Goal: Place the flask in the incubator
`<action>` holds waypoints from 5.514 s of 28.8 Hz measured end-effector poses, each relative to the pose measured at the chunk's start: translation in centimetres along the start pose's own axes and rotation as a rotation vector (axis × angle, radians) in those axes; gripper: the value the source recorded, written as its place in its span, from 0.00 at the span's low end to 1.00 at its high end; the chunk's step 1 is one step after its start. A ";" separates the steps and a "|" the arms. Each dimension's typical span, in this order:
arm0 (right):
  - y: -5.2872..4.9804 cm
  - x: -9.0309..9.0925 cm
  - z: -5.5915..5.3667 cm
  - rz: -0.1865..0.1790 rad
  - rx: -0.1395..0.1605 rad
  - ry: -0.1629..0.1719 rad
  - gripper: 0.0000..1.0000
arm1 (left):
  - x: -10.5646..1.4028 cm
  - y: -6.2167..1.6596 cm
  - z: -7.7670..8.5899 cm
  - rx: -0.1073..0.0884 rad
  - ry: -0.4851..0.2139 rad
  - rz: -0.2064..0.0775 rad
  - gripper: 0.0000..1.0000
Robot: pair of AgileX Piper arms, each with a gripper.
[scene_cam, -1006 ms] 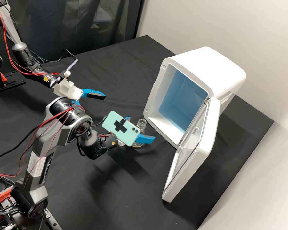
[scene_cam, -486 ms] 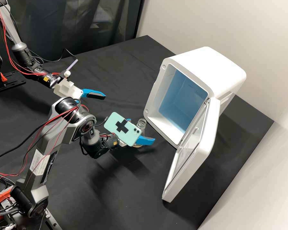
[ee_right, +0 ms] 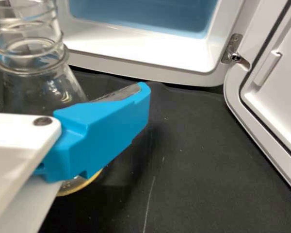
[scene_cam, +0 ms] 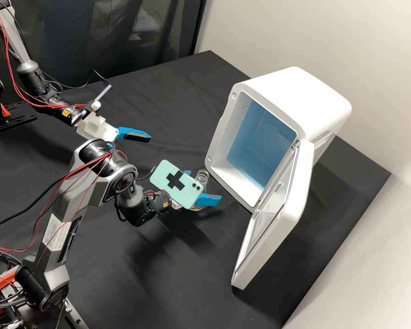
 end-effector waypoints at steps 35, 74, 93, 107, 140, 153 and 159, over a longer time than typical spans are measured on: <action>0.1 0.0 0.2 0.006 0.006 -0.008 0.00 | -0.2 0.39 0.1 0.000 -0.003 0.014 1.00; 10.6 3.1 -4.0 0.246 0.178 0.017 0.00 | -0.3 0.45 0.1 0.000 -0.004 0.016 1.00; 10.8 12.4 -8.8 0.218 0.093 -0.086 0.00 | 0.2 -0.38 0.1 -0.018 0.014 -0.010 1.00; 9.1 16.4 -10.5 0.177 0.038 -0.166 0.00 | 0.4 -0.59 0.3 -0.011 0.016 -0.016 1.00; 5.8 17.7 -10.9 0.113 -0.039 -0.213 0.00 | 0.4 -0.59 0.3 -0.011 0.016 -0.016 1.00; 5.4 17.6 -10.9 0.119 -0.056 -0.221 1.00 | 0.4 -0.59 0.3 -0.011 0.016 -0.016 1.00; 5.3 17.6 -10.9 0.123 -0.053 -0.228 1.00 | 0.4 -0.59 0.3 -0.011 0.016 -0.016 1.00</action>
